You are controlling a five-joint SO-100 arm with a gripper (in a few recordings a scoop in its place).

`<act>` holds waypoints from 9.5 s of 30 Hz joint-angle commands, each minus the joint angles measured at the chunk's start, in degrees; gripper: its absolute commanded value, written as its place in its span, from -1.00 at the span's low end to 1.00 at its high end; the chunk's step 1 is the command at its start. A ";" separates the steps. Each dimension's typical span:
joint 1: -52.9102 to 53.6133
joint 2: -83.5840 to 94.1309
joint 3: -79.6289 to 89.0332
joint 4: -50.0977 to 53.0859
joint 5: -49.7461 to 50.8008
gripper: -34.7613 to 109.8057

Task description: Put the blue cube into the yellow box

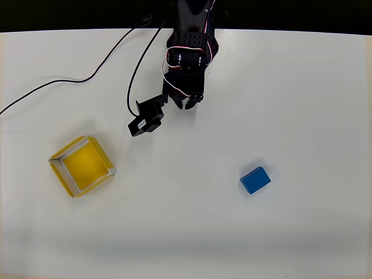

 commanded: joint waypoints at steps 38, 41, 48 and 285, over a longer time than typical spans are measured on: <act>-12.30 -57.39 -14.41 -99.23 4.48 0.25; -14.50 -63.54 -16.00 -106.88 3.87 0.33; -18.81 -75.59 -20.48 -117.25 2.46 0.37; 40.78 -105.91 -57.39 -107.31 -12.13 -0.03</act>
